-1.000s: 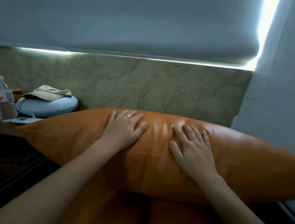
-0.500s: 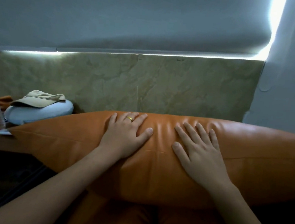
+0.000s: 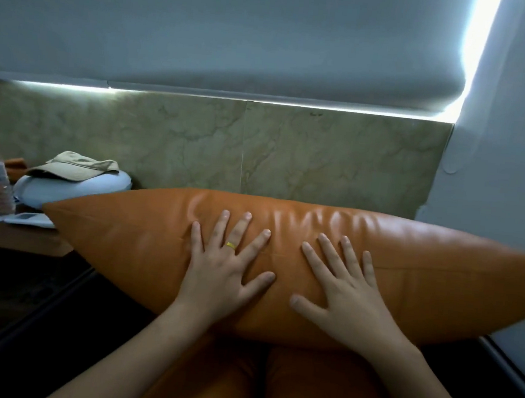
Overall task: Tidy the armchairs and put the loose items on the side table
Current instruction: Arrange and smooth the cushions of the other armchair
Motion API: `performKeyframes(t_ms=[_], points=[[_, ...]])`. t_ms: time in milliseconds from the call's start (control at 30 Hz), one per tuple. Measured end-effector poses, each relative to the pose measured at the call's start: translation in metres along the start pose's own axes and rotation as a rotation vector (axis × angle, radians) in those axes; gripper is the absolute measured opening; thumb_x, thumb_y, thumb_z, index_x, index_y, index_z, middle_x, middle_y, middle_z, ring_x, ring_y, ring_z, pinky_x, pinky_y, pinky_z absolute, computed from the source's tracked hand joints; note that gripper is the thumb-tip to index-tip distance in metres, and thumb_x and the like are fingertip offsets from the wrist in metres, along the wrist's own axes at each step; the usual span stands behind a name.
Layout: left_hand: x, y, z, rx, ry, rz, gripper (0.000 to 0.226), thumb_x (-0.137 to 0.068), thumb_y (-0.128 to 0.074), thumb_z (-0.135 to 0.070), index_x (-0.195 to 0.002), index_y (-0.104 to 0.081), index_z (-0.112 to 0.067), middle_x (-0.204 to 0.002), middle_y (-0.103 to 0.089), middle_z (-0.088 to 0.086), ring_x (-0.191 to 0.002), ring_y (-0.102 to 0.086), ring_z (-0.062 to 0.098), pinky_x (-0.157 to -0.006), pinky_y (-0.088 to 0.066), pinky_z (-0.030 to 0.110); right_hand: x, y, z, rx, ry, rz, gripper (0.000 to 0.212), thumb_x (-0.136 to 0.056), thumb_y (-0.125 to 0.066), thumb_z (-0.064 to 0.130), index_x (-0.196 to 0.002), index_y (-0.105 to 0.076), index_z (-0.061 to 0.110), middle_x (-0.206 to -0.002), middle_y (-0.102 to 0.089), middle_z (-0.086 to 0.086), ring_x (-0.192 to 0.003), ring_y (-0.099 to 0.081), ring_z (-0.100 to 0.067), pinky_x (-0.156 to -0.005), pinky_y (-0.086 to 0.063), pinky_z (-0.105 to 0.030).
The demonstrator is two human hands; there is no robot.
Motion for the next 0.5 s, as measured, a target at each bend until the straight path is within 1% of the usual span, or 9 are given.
performKeyframes(t_ms=[100,233,300,367,433,500], points=[[-0.025,-0.009,0.008,-0.008,0.011,0.012,0.075,-0.088,-0.020,-0.082,-0.151,-0.032,-0.044,-0.163,-0.028,0.001,-0.151,-0.020,0.033,-0.114,-0.014,0.070,0.006,-0.008,-0.011,0.050,-0.029,0.032,0.094,-0.079,-0.025,0.091,-0.146,0.030,0.052,-0.153,0.043,0.018,-0.140,0.047,-0.018,-0.115,0.026,-0.055],[-0.062,-0.031,0.018,0.044,0.024,0.045,0.078,-0.085,-0.018,-0.084,-0.152,-0.025,-0.047,-0.165,-0.021,-0.002,-0.153,-0.014,0.029,-0.117,-0.007,0.066,-0.021,-0.027,-0.033,0.080,-0.066,-0.017,0.095,-0.078,-0.023,0.093,-0.143,0.034,0.054,-0.155,0.041,0.016,-0.141,0.045,-0.020,-0.115,0.024,-0.059],[-0.083,-0.050,0.022,0.057,0.021,0.078,0.078,-0.084,-0.019,-0.085,-0.152,-0.023,-0.047,-0.165,-0.019,-0.003,-0.153,-0.011,0.028,-0.117,-0.005,0.065,-0.046,-0.038,-0.045,0.055,-0.068,0.013,0.093,-0.078,-0.022,0.093,-0.143,0.031,0.055,-0.157,0.038,0.017,-0.142,0.043,-0.019,-0.116,0.024,-0.058],[-0.104,-0.081,0.031,0.096,0.015,0.146,0.079,-0.084,-0.019,-0.085,-0.153,-0.019,-0.048,-0.166,-0.015,-0.003,-0.154,-0.008,0.027,-0.118,-0.003,0.063,-0.075,-0.053,-0.059,0.021,-0.069,0.055,0.089,-0.078,-0.019,0.092,-0.146,0.026,0.056,-0.160,0.032,0.017,-0.145,0.039,-0.018,-0.116,0.023,-0.057],[-0.125,-0.119,0.042,0.122,0.004,0.228,0.081,-0.082,-0.017,-0.086,-0.154,-0.016,-0.048,-0.167,-0.013,-0.003,-0.154,-0.007,0.026,-0.119,-0.004,0.062,-0.107,-0.074,-0.072,-0.003,-0.074,0.106,0.088,-0.078,-0.016,0.092,-0.149,0.020,0.055,-0.162,0.026,0.017,-0.148,0.032,-0.018,-0.118,0.021,-0.056],[-0.138,-0.161,0.054,0.143,0.013,0.304,0.084,-0.080,-0.015,-0.087,-0.154,-0.014,-0.048,-0.167,-0.011,-0.002,-0.154,-0.008,0.026,-0.121,-0.006,0.058,-0.136,-0.101,-0.085,-0.011,-0.085,0.158,0.092,-0.074,-0.011,0.093,-0.152,0.014,0.052,-0.165,0.020,0.014,-0.151,0.025,-0.017,-0.120,0.017,-0.055]])
Point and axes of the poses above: each hand's wrist, its own x-axis away from the middle knuckle, its own y-axis out of the back of the hand, z = x × y, the point moved 7 cm from there along -x, towards the middle knuckle
